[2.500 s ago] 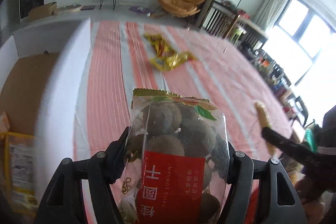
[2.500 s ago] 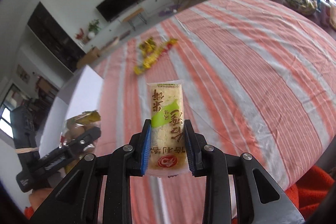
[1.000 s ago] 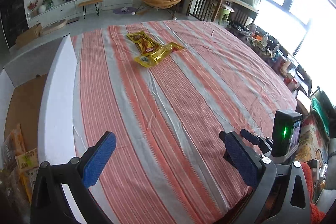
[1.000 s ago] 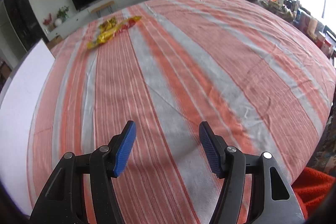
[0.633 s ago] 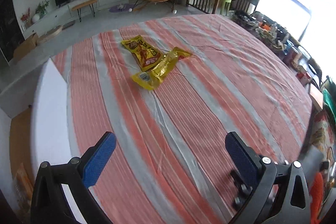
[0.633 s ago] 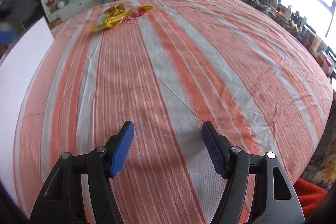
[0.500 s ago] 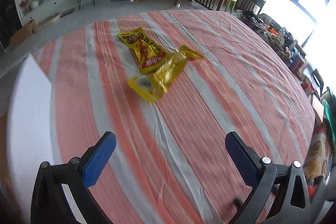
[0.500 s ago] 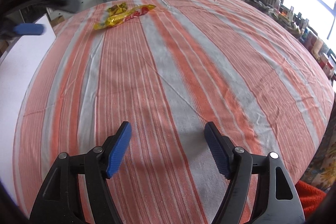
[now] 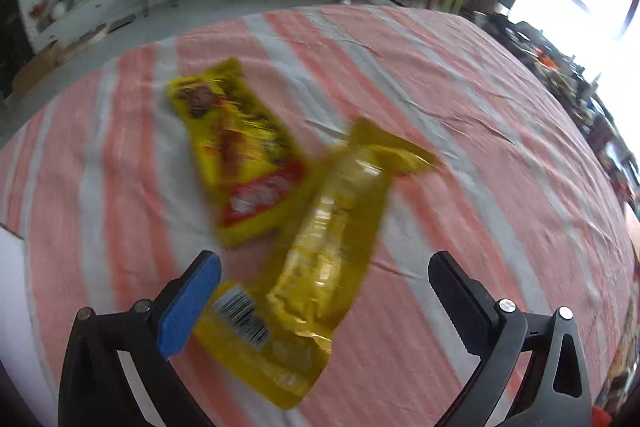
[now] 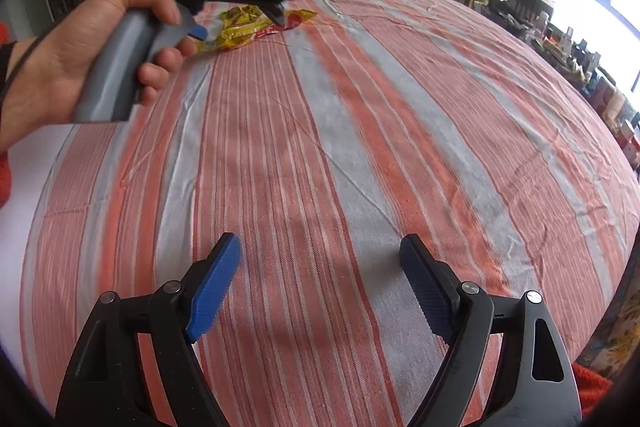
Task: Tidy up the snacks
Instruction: 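Return both open tools over the yellow wrappers on the table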
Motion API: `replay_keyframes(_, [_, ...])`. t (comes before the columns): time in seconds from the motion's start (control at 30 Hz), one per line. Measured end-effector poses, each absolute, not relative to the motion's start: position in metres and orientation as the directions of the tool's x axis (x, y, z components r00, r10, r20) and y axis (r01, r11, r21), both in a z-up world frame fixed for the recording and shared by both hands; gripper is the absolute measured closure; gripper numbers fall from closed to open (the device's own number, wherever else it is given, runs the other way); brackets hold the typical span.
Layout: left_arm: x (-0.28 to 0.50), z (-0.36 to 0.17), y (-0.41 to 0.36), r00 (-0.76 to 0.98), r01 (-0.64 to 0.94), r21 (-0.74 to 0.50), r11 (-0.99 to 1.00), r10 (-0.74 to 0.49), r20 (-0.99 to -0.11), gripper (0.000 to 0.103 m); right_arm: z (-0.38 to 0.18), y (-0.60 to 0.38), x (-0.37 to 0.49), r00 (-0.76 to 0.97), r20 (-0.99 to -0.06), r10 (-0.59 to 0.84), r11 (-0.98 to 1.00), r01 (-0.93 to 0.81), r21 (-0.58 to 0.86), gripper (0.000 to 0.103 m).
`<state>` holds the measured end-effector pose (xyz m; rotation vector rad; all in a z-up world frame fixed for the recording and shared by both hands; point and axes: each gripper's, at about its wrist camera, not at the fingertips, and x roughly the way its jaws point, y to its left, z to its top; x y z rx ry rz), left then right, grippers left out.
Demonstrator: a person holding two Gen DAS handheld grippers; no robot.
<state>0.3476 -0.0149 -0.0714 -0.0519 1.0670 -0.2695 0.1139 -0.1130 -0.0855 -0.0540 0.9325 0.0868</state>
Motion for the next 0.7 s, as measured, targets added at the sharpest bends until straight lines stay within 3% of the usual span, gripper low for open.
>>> replay_keyframes(0.13, [0.327,-0.056,-0.054,0.414,0.347,-0.299,0.889,-0.431,-0.802,0.001,-0.086,-0.113,0.114,0.593,-0.803,0.051,0.995,-0.097,-0.009,0.018])
replay_keyframes(0.23, [0.320,-0.037,-0.067,0.428,0.379,-0.322,0.868,-0.473,-0.770,0.001,-0.086,-0.113,0.114,0.593,-0.804,0.052,0.995,-0.098,-0.008,0.018])
replay_keyframes(0.5, [0.323,-0.003,-0.021,0.530,0.293,-0.256,0.921,-0.379,-0.759,0.001,-0.086,-0.113,0.114,0.593,-0.804,0.052,0.995,-0.099,-0.008,0.018])
replay_keyframes(0.7, [0.352,-0.009,0.050,0.562,0.061,-0.235,0.970,-0.228,-0.795,0.001,-0.086,-0.113,0.114,0.593,-0.804,0.052,0.995,-0.099,-0.008,0.018])
